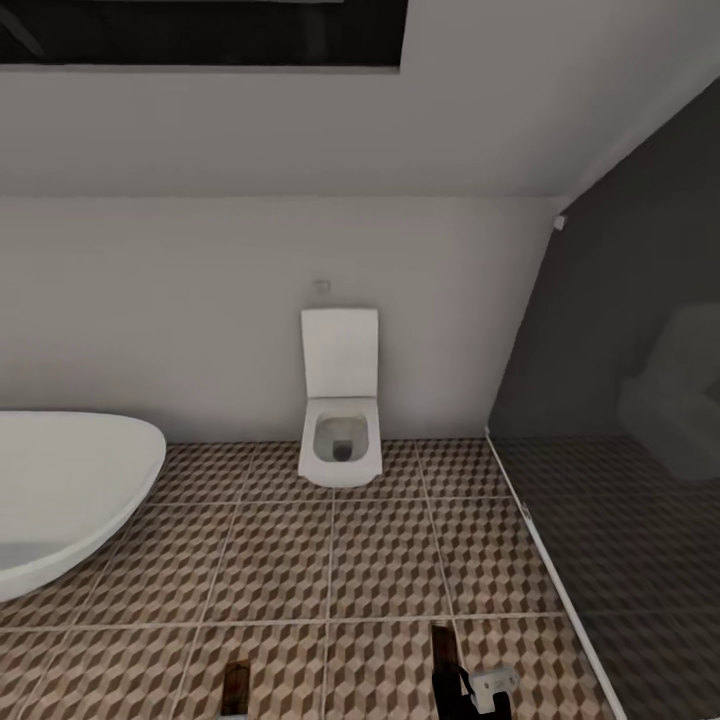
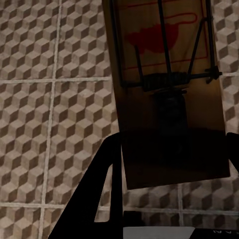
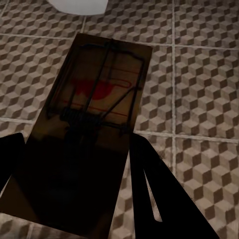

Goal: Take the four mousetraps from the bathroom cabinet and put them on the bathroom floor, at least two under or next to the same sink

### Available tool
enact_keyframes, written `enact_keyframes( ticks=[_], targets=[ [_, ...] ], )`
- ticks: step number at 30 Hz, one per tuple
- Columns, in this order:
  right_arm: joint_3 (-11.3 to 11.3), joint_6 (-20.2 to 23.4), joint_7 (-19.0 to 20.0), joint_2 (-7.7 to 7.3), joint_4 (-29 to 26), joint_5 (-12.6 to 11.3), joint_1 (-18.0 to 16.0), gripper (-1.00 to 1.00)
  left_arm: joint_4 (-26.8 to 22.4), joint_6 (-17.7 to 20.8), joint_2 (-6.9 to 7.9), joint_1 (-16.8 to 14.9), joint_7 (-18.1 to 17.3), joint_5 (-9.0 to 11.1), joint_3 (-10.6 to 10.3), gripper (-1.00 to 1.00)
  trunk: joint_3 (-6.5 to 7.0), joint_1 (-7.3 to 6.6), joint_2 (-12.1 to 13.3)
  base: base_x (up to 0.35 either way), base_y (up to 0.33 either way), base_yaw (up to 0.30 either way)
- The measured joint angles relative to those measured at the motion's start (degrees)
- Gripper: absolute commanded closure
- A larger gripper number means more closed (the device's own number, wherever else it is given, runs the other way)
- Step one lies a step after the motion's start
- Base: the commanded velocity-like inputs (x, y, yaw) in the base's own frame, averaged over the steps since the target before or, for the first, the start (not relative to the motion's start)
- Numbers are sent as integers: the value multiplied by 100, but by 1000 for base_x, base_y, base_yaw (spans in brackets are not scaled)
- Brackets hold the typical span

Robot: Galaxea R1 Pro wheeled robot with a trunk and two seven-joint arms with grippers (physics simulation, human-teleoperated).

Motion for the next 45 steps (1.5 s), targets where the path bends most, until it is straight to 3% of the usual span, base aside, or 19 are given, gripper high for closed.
enact_keyframes(
  ticks=[14, 21, 23, 24, 26, 28, 29, 31, 32, 33, 35, 37, 39, 41, 45],
  targets=[
    [0, -5, -7, 0, 0, 0, 0, 100, 9, 5, -9, 0, 0, -8, 0, 100, 0, 0, 0, 324, 0, 0],
    [-13, 35, -20, 27, -5, -4, 0, 100, -22, 118, -20, -2, 18, -9, 19, 100, 0, 3, 1, 59, 0, 0],
    [-23, 166, -57, 39, -18, -2, 0, 100, -144, 558, -34, -2, 44, -15, 31, 100, 1, 3, 1, 6, 0, 0],
    [-27, 339, -104, 44, -53, 0, 0, 100, -280, 973, -36, -5, 55, -22, 33, 100, 1, 3, 1, 3, 0, 0],
    [-27, 947, -291, 50, -325, 0, -1, 100, -743, 2153, 11, -16, 66, -30, 40, 100, 1, 4, 1, 1, 0, 0],
    [-21, 1739, -504, 54, -882, 8, -1, 100, -1443, 3393, 158, -40, 60, -34, 51, 100, 2, 4, 1, 0, 0, 0],
    [-18, 2268, -599, 57, -1300, 14, -2, 100, -1998, 4242, 232, -65, 59, -54, 71, 100, 3, 4, 1, 0, 0, 0],
    [-21, 2791, -670, 63, -1781, 17, -1, 100, -2552, 5114, 282, -216, 123, -63, 126, 100, 3, 4, 1, 0, 0, 0],
    [-22, 2892, -684, 65, -1898, 16, 0, 100, -2631, 5284, 289, -302, 168, -61, 142, 100, 2, 3, 1, 0, 0, 0],
    [-19, 3141, -737, 73, -2230, 22, -1, 100, -2728, 5657, 302, -572, 362, -63, 168, 100, 3, 4, 1, 0, 0, 0],
    [-19, 3401, -831, 90, -2566, 21, -1, 100, -2616, 5918, 309, -981, 577, -78, 187, 100, 3, 4, 2, 0, 0, 0],
    [-15, 3881, -1069, 204, -3041, 24, -1, 100, -2165, 6112, 315, -1608, 758, -77, 198, 100, 3, 3, 1, 0, 0, 0],
    [-9, 4231, -1285, 309, -3350, 23, -6, 100, -1884, 6166, 317, -1963, 811, -65, 201, 100, 3, 3, 2, 0, 0, 0],
    [-6, 4549, -1451, 368, -3660, 21, -9, 100, -1772, 6180, 313, -2124, 833, -54, 201, 100, 2, 3, 2, 0, 0, 0],
    [7, 5845, -1790, 706, -4430, 12, -19, 100, -1436, 6053, 297, -2227, 835, -23, 186, 100, 1, 3, 2, 0, 0, 0]
  ],
)
